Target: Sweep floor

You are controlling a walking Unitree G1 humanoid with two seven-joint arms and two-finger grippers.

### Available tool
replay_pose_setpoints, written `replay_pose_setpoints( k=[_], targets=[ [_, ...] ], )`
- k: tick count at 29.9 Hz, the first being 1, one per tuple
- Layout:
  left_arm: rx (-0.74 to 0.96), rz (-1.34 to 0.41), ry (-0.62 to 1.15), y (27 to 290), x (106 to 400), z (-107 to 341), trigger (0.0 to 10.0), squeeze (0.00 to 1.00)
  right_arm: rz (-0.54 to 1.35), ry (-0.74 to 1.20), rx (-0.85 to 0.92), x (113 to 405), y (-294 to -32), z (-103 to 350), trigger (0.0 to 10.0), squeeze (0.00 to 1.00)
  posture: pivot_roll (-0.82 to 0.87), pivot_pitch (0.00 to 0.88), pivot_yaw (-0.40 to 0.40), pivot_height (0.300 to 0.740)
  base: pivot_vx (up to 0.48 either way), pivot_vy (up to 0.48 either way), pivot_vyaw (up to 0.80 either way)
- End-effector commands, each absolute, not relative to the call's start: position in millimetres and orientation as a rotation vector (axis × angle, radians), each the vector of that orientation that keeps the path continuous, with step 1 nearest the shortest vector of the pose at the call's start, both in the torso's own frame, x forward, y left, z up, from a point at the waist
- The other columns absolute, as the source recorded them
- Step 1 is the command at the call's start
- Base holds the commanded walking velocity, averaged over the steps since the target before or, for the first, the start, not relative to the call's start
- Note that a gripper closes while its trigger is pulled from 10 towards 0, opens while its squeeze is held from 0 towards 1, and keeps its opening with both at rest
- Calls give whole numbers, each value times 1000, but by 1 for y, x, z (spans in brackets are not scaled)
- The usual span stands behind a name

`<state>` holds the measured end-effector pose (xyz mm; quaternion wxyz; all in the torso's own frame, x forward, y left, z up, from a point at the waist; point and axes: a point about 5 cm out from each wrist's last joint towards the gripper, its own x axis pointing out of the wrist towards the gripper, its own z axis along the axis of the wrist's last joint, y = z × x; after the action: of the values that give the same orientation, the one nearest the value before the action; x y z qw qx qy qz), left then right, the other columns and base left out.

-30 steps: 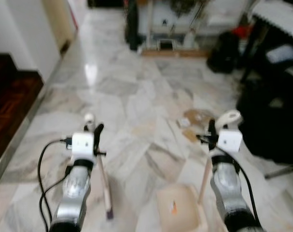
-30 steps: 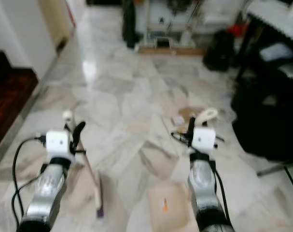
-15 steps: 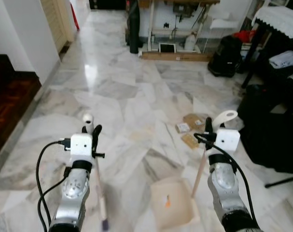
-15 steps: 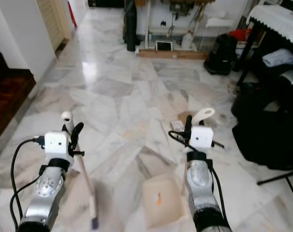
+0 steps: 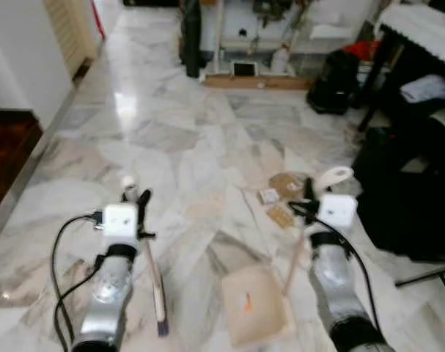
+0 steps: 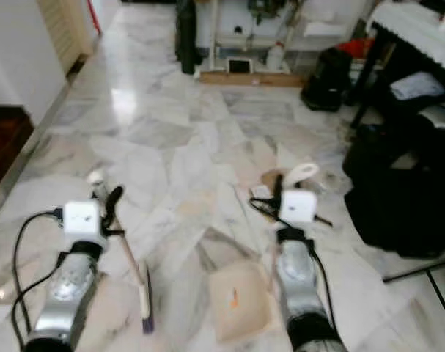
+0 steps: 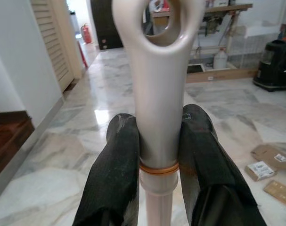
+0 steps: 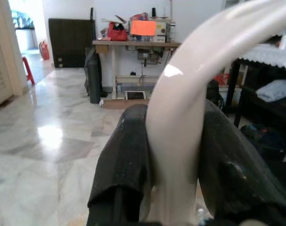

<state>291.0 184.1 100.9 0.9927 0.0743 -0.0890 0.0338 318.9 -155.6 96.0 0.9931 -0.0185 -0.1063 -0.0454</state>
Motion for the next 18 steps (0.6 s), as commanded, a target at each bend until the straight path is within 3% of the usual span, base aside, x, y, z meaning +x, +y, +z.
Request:
replay_pose_setpoints(
  k=[1,18],
  targets=[
    [156,52,-219,179,294,111,10000,0,-112,-247,-33,320,-162,104,10000,0,-13,78,-31,740,285,0,0],
    [151,49,-221,177,295,112,10000,0,-111,-246,-30,320,-162,104,10000,0,-14,83,-33,740,283,0,0]
  ],
)
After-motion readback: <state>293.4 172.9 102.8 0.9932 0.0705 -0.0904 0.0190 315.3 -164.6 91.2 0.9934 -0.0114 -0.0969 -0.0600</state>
